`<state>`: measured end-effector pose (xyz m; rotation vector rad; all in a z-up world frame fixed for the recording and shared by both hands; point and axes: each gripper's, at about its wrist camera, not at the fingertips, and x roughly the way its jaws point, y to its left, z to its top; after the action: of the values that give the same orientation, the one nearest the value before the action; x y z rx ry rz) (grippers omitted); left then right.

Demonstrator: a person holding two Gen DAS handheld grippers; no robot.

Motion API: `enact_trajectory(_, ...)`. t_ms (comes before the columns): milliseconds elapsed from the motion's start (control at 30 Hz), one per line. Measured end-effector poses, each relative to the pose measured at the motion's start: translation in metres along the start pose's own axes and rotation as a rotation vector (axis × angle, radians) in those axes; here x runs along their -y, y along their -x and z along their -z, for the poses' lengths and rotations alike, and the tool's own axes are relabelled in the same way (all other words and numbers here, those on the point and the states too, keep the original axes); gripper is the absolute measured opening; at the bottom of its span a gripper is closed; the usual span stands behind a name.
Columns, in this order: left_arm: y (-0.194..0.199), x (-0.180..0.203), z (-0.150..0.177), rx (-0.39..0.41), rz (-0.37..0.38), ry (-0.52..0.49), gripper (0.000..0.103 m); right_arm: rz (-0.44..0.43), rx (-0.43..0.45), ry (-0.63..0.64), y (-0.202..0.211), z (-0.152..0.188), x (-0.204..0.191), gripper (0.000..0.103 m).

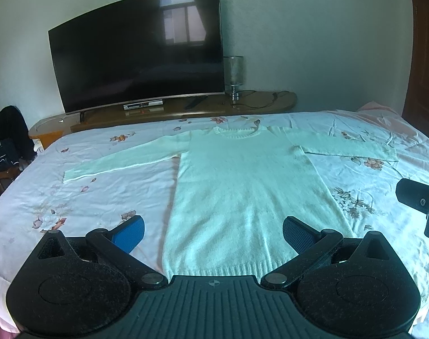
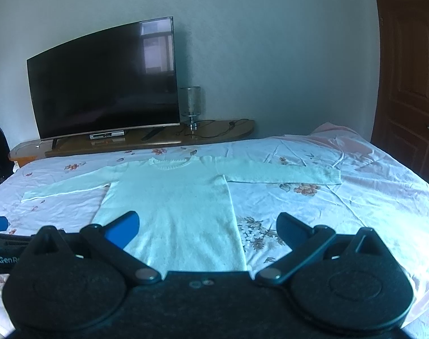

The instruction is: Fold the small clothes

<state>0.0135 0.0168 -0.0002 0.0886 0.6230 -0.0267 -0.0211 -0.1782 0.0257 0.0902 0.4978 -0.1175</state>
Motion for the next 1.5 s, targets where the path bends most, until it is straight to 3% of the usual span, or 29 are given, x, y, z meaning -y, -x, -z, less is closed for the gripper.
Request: enact_trajectory(1500,-0.027,-0.009,-0.006,-0.016,-0.016,0.009,0.103,0.0,0.0,0.011,-0.022,-0.008,-0.003,0.103)
